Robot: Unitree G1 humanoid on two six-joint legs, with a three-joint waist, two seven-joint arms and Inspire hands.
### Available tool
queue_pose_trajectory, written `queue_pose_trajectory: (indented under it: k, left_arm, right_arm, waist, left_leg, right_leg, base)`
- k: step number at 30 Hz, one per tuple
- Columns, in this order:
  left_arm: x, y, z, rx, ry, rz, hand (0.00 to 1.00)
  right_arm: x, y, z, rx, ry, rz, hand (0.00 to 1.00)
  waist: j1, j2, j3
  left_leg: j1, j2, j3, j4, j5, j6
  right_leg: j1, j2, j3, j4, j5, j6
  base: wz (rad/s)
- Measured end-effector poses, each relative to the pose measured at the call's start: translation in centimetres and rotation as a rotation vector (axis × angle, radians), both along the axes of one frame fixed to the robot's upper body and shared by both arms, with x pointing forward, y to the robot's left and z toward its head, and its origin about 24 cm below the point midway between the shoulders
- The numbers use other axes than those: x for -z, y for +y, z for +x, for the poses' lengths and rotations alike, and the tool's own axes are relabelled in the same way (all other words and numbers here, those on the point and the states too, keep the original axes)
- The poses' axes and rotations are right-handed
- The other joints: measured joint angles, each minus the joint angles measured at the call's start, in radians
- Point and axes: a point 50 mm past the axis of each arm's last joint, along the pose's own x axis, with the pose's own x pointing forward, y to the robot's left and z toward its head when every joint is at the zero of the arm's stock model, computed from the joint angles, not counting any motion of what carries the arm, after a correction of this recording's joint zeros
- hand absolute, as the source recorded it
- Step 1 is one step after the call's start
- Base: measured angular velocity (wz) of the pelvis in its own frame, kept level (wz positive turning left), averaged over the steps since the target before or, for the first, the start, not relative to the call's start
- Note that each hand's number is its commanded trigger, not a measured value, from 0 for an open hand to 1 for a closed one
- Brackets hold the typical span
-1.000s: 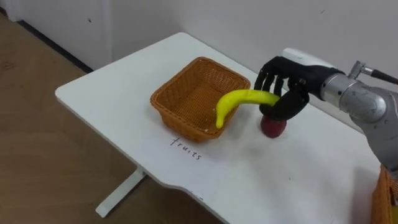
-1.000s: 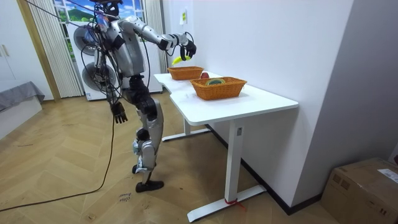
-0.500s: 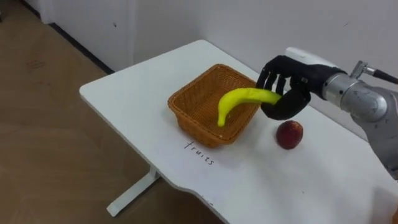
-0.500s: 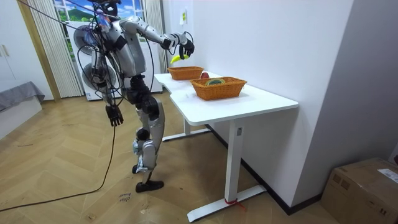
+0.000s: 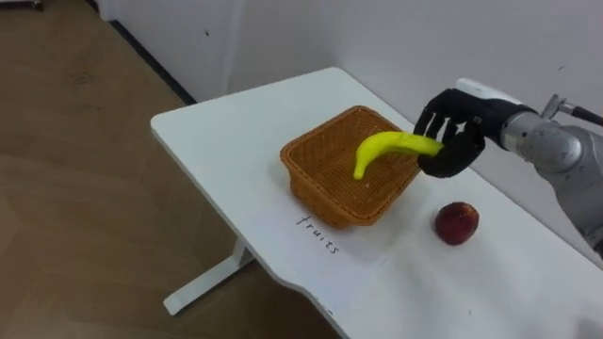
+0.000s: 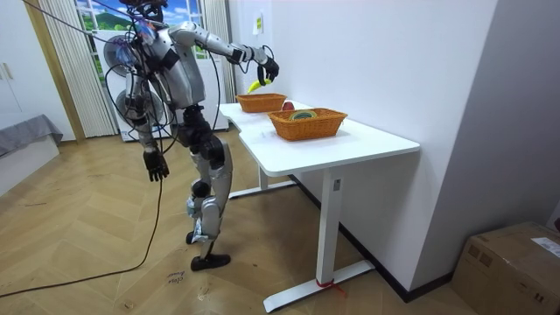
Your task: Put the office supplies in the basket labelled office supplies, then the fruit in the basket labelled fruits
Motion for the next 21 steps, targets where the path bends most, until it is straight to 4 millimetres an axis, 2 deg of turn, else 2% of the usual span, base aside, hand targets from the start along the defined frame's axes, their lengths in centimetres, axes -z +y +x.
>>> queue_pose_trajectory:
  k: [6, 10, 15, 16, 17, 18, 19, 21]
  left_arm:
    - [-0.4, 0.5, 0.6, 0.018, -0.023, 0.018, 0.00]
    - [-0.4, 0.4, 1.0, 0.029, -0.037, 0.018, 0.00]
    - [-0.5, 0.5, 1.2, 0.032, -0.042, 0.023, 0.00]
    - [-0.5, 0.5, 1.3, 0.033, -0.046, 0.023, 0.00]
    - [-0.6, 0.6, 1.4, 0.034, -0.048, 0.024, 0.00]
    - [-0.6, 0.6, 1.7, 0.040, -0.059, 0.026, 0.00]
    - [-0.7, 0.6, 2.1, 0.046, -0.073, 0.027, 0.00]
    - [-0.7, 0.5, 2.6, 0.058, -0.090, 0.034, 0.00]
  right_arm:
    - [0.3, -0.5, 0.0, 0.026, -0.008, -0.010, 1.00]
    - [-0.6, -0.4, 0.4, 0.034, -0.055, -0.014, 1.00]
    - [-1.1, -0.7, 0.7, 0.060, -0.108, -0.022, 1.00]
    - [-1.1, -0.9, 0.8, 0.071, -0.117, -0.025, 0.90]
    - [-1.1, -1.0, 0.8, 0.077, -0.120, -0.028, 0.57]
    - [-1.0, -1.2, 0.8, 0.091, -0.129, -0.035, 0.07]
    - [-0.9, -1.5, 0.8, 0.105, -0.135, -0.038, 0.00]
    - [-0.9, -1.8, 0.9, 0.125, -0.141, -0.043, 0.00]
  waist:
    - [0.010, -0.002, -0.0010]
    - [0.004, -0.003, -0.0025]
    - [0.011, 0.000, 0.0001]
    - [0.014, 0.000, 0.0003]
    - [0.016, -0.001, 0.0006]
    - [0.020, -0.003, -0.0007]
    - [0.023, -0.003, -0.0005]
    - [0.024, -0.006, 0.0005]
  left_leg:
    - [-0.036, -0.004, -0.003, 0.016, 0.000, 0.000]
    - [-0.079, -0.004, -0.010, 0.038, -0.001, -0.001]
    - [-0.101, -0.004, -0.012, 0.049, 0.000, -0.002]
    - [-0.103, -0.004, -0.013, 0.049, 0.000, -0.003]
    - [-0.106, -0.004, -0.014, 0.049, 0.000, -0.003]
    - [-0.119, -0.004, -0.017, 0.051, 0.001, -0.004]
    - [-0.127, -0.005, -0.029, 0.051, 0.002, -0.006]
    - [-0.144, -0.006, -0.030, 0.052, 0.005, -0.009]
  right_leg:
    - [-0.021, 0.001, 0.000, -0.002, 0.000, 0.000]
    - [-0.053, 0.006, 0.003, 0.000, 0.000, -0.001]
    - [-0.071, 0.010, 0.001, -0.001, 0.001, -0.002]
    - [-0.074, 0.011, 0.001, -0.001, 0.002, -0.003]
    - [-0.078, 0.011, 0.001, -0.001, 0.002, -0.003]
    - [-0.088, 0.011, 0.000, 0.000, 0.002, -0.004]
    - [-0.093, 0.013, -0.004, 0.000, 0.003, -0.005]
    - [-0.111, 0.013, -0.010, 0.001, 0.004, -0.006]
  base:
    - [0.02]
    - [0.08]
    - [0.03]
    - [0.00]
    - [0.03]
    - [0.08]
    - [0.14]
    - [0.09]
